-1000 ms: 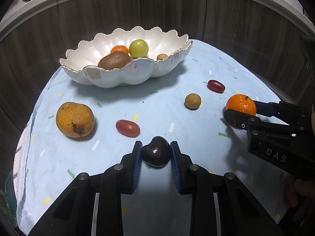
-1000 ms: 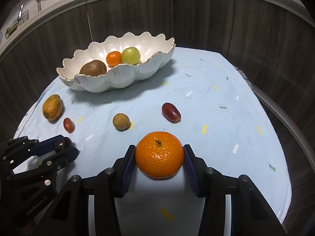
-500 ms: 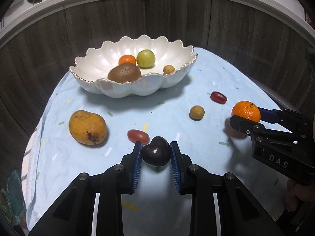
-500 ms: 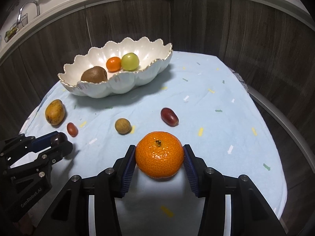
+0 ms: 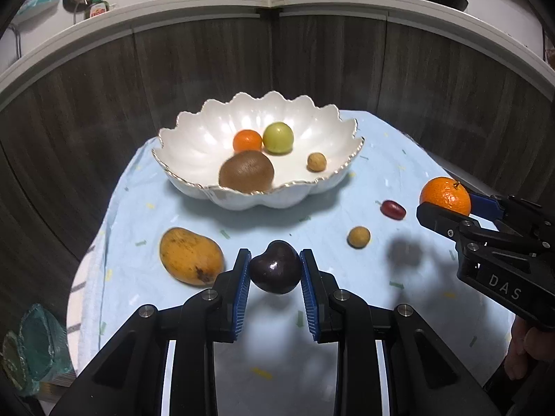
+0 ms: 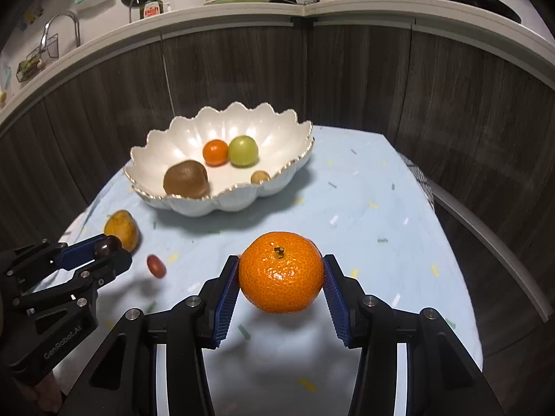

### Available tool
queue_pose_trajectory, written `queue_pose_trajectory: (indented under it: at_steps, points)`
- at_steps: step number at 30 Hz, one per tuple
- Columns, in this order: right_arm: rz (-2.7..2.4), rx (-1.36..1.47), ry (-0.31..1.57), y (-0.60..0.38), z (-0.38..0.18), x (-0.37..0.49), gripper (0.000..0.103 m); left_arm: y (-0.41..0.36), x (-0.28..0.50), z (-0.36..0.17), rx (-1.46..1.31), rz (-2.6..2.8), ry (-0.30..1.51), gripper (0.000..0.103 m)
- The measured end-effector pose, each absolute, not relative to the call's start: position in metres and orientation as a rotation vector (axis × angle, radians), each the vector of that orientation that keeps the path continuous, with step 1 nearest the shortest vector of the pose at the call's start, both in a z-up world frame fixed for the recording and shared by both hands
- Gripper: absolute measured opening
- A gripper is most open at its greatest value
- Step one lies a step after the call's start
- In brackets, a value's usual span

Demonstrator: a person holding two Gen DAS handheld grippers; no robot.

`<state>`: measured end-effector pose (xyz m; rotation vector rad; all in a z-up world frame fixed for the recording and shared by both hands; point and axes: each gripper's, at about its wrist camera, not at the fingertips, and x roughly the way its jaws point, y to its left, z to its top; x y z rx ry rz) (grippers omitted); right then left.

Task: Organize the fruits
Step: 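Carry the plum with the left tool while the right tool carries the mandarin over the bowl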

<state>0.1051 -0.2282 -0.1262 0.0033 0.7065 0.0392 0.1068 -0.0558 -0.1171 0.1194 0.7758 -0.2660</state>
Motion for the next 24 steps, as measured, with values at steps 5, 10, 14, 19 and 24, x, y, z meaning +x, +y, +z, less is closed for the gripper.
queue_pose_trajectory:
  at_steps: [5,10,14,19,24]
  points:
    - [0.041,-0.001,0.687,-0.224,-0.116,0.110,0.048,-0.049,0.113,-0.107,0.109,-0.255,0.766,0.028]
    - [0.041,0.001,0.665,-0.221,-0.105,0.120,0.048,-0.045,0.126,-0.098,0.106,-0.248,0.755,0.028]
    - [0.042,0.007,0.651,-0.219,-0.098,0.130,0.048,-0.041,0.138,-0.091,0.105,-0.244,0.746,0.028]
    - [0.035,0.014,0.631,-0.220,-0.087,0.146,0.048,-0.039,0.153,-0.082,0.100,-0.231,0.734,0.028]
    - [0.028,0.012,0.609,-0.221,-0.077,0.164,0.048,-0.036,0.171,-0.074,0.093,-0.221,0.717,0.028]
